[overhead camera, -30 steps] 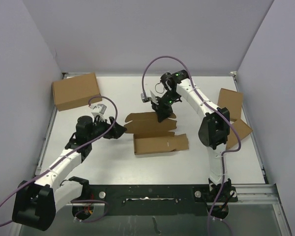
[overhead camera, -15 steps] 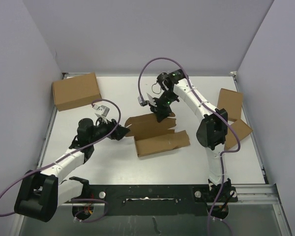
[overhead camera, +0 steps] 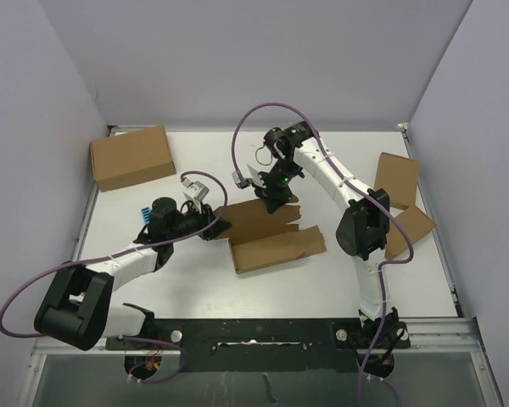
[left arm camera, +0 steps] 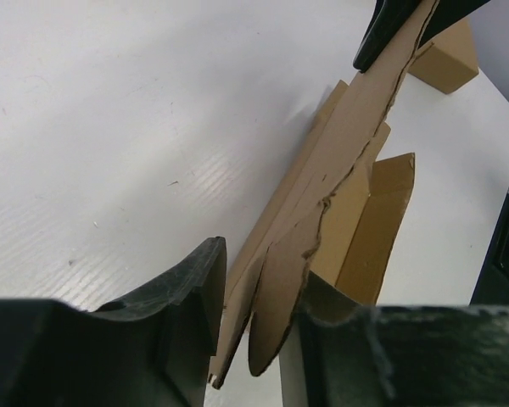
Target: Fold the paper box
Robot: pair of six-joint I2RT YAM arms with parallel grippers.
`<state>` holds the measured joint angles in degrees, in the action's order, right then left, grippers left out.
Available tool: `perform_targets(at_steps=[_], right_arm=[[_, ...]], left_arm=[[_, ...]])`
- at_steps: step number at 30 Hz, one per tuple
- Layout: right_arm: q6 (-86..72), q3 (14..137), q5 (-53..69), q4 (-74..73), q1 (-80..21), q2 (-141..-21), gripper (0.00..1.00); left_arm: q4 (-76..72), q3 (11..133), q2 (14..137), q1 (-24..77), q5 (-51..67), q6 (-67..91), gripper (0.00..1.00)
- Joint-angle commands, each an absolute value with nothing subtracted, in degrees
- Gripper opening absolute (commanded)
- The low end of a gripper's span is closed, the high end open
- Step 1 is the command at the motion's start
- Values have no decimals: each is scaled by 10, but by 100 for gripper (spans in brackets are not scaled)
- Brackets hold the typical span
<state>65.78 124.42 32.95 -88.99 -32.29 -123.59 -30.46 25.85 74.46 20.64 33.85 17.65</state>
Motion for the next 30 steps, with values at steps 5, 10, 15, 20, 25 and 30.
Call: perform_targets(at_steps=[5, 10, 15, 20, 25, 30], right_arm=[[667, 1261, 334, -904, -324, -1232, 8], [666, 1251, 345, -899, -319, -1221, 12], [650, 1251, 371, -890, -291, -1204, 37], [642, 1240, 423, -883, -247, -1162, 69], [631, 1144, 482, -836, -195, -1086, 81], [556, 993, 565, -699, -96, -996, 79]], left_arm=[[-365, 295, 767, 210, 367, 166, 1], [-365, 292, 765, 213, 382, 141, 0], [-363, 282, 754, 214, 372, 119, 0], [-381, 261, 733, 224, 347, 103, 0], [-388, 244, 709, 248, 322, 78, 0], [-403, 223, 683, 255, 306, 78, 0]])
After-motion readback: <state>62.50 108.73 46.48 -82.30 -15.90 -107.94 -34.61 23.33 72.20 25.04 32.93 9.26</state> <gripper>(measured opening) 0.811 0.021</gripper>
